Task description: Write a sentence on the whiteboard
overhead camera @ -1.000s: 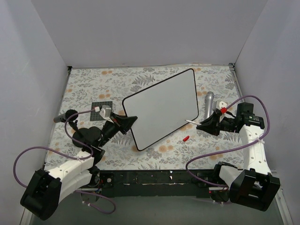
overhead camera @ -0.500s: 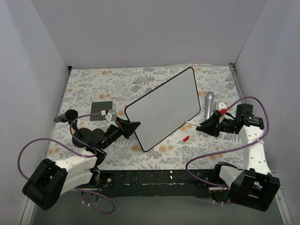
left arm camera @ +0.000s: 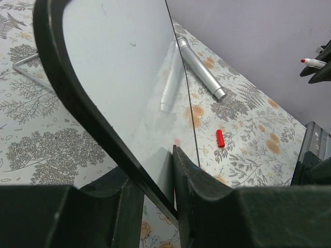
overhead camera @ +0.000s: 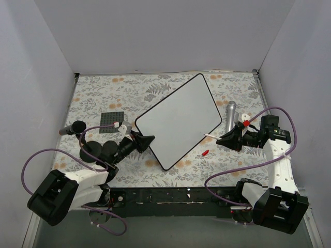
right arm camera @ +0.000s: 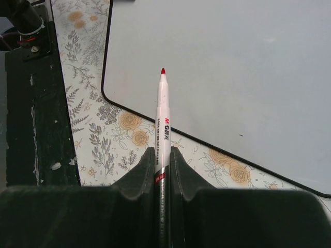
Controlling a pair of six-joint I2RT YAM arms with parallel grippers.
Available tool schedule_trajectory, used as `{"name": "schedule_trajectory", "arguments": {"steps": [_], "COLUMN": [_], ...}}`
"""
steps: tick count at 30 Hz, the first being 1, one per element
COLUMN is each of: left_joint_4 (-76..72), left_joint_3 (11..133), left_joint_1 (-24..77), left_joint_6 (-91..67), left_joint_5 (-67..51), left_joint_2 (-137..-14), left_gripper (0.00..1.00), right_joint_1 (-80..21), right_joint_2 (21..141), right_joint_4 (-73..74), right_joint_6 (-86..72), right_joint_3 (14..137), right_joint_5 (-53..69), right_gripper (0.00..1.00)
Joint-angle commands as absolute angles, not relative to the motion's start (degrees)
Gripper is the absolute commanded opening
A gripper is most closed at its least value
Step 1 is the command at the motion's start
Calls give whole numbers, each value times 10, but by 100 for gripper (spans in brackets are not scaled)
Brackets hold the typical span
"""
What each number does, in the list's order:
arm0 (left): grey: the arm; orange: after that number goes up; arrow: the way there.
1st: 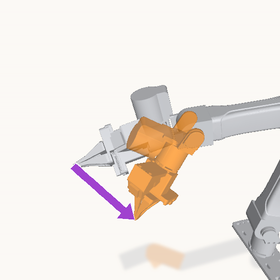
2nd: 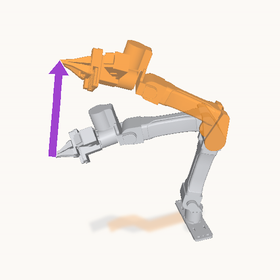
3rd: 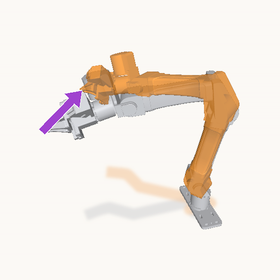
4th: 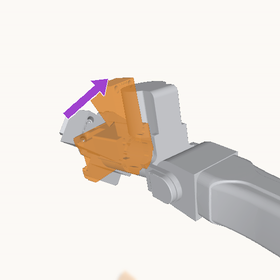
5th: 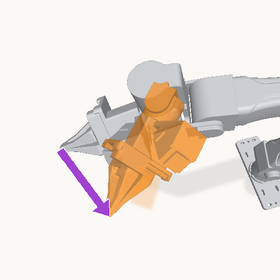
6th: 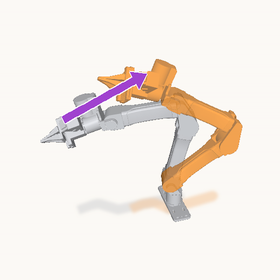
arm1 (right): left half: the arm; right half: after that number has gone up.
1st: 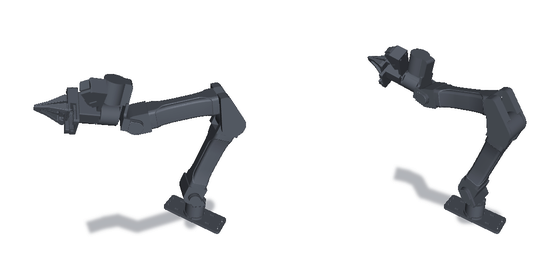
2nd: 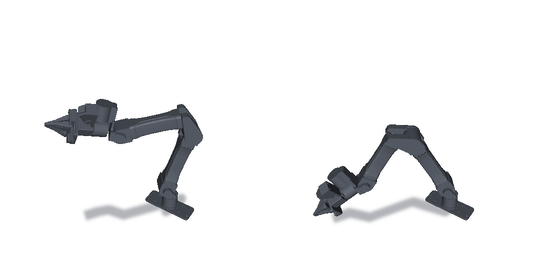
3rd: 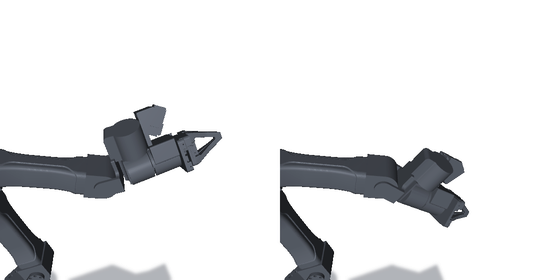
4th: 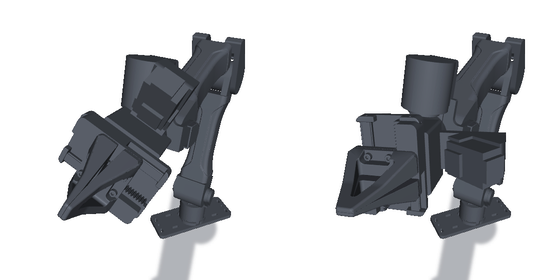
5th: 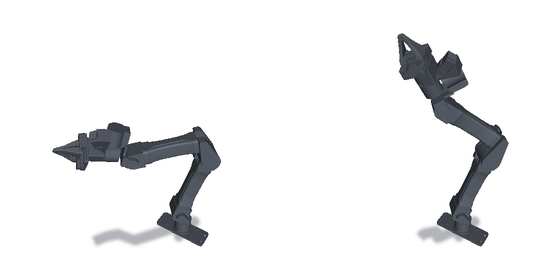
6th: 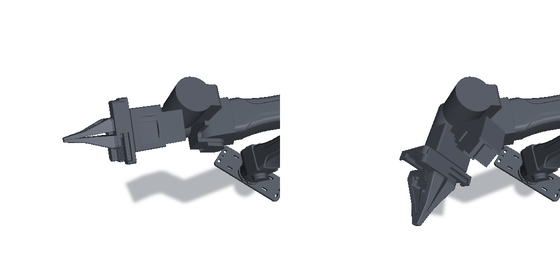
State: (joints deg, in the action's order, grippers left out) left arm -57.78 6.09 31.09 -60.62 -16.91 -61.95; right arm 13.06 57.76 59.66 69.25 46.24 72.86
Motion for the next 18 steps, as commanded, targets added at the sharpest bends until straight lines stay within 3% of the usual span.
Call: {"name": "schedule_trajectory", "arguments": {"steps": [1,10,18], "left_joint_4": [-584,-610,-642], "left_joint_3": [89,119,150], "left_joint_1": [313,313,313], "left_joint_6": [-565,-574,-583], "left_joint_5": [-178,-186,-199], "left_joint_2": [-629,-665,-683], "left_gripper": [25,28,7], "right_joint_1": [132,132,132], "right_joint_2": [569,569,570], "right_joint_4": [588,586,587], "right_joint_6": [689,688,687], "right_joint_3": [462,461,461], "right_joint_5": [747,746,746], "right_gripper": [1,1,1]}}
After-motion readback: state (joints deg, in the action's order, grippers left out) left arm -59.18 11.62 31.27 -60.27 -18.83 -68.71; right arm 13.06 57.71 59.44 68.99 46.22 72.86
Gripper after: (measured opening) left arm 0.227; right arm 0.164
